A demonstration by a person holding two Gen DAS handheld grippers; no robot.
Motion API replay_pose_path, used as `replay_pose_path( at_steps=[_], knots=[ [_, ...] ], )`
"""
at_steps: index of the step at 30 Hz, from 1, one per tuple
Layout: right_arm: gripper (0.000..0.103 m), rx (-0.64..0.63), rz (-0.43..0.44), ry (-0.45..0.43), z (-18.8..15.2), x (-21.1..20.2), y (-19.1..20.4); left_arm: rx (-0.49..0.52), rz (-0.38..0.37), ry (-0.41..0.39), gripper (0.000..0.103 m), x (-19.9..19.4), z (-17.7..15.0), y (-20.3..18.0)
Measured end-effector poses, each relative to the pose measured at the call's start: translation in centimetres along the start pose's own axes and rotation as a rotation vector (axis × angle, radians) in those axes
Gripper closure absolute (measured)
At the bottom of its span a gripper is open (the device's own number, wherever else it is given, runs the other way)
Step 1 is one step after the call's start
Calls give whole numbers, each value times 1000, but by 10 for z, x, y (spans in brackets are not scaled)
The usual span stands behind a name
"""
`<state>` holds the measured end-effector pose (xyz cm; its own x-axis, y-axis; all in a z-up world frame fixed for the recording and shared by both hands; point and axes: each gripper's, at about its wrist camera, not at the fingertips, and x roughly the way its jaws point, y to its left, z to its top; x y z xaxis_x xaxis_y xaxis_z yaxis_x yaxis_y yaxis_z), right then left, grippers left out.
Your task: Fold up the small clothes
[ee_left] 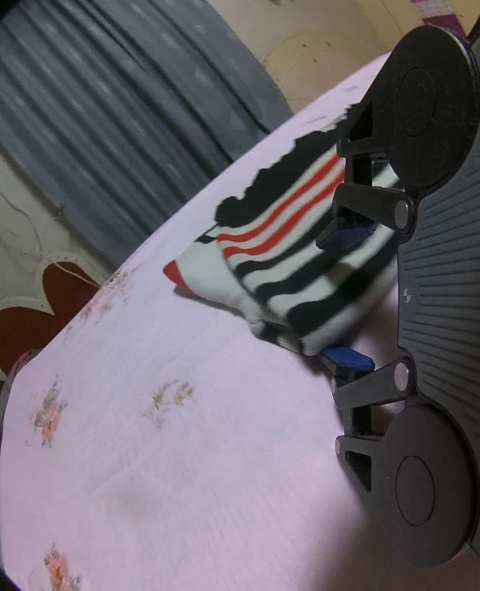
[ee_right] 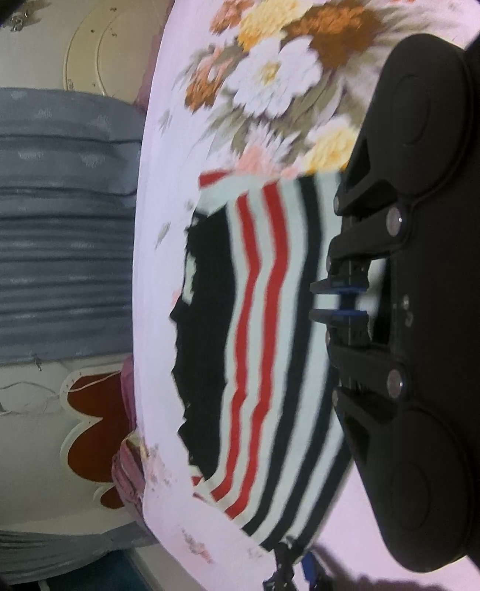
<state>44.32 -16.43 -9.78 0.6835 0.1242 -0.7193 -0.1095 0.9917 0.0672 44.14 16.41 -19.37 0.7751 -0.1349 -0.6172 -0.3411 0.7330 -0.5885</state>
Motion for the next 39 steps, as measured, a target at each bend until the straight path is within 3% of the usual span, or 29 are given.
replay_pose_path(
  at_steps=[8,10,12,13,15,17,18,26,32,34,39],
  knots=[
    [96,-22,64,-1,34,51,41,-84,-36,-29,48,37,23,-2],
    [96,-35,69,-1,39,60,50,-75,-22,-23,67,44,27,-4],
    [96,-50,62,0,43,68,57,-107,-43,-21,76,44,29,-1],
    [96,-56,60,-1,44,71,60,-139,-94,-44,77,37,30,1],
    [96,-74,61,-14,45,71,63,-98,-145,-91,77,24,29,-5],
    [96,-87,54,13,42,79,65,-93,-104,-56,76,32,25,2],
    [98,-101,27,67,38,91,66,-124,-82,-20,76,40,23,11],
    [100,-128,6,73,32,94,68,-185,-131,-8,76,44,30,10],
    [100,-66,60,75,35,93,56,-111,-177,-30,77,32,39,-37],
    [95,18,88,43,40,88,41,-56,-199,-32,77,28,40,-67],
    [94,150,104,-47,47,55,-18,126,-255,-5,77,18,26,-158]
  ],
)
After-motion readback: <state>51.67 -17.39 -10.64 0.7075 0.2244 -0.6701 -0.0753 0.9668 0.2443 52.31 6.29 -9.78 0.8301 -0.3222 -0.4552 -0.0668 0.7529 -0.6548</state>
